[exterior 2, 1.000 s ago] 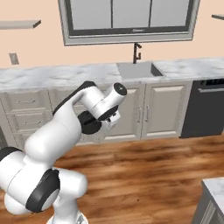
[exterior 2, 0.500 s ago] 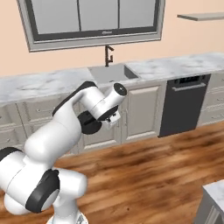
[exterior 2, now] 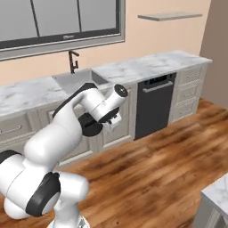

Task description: The kettle is done boiling. Turn off the stove, then wait for 300 timesteps before moving the kettle to the dining table.

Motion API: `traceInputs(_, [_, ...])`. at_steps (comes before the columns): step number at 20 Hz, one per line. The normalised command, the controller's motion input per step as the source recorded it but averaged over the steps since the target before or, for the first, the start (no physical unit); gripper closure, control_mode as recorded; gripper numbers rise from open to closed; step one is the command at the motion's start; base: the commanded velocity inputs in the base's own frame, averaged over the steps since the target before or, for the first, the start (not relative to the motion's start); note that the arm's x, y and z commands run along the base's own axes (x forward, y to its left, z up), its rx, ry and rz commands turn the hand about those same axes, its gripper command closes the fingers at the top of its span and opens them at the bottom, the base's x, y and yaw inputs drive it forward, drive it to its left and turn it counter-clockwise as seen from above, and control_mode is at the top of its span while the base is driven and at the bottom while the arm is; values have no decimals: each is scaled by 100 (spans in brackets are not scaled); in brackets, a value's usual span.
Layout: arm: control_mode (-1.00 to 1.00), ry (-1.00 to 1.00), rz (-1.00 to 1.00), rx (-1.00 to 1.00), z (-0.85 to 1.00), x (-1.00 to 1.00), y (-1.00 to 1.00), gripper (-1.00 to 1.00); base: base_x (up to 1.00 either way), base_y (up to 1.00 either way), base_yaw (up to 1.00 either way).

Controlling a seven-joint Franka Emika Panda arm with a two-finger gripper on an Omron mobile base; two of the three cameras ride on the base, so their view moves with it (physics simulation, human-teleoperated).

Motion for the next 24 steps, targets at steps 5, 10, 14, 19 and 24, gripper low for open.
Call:
traceInputs(5, [100,0,0,0,0,0,0,100,65,3,-43])
traceInputs(10, [100,0,0,0,0,0,0,100,70,4,-42])
traceInputs(14, [100,0,0,0,0,0,0,100,76,10,-41])
traceInputs(19, [100,0,0,0,0,0,0,100,82,13,-39])
traceInputs(24, [100,0,0,0,0,0,0,100,80,19,-39])
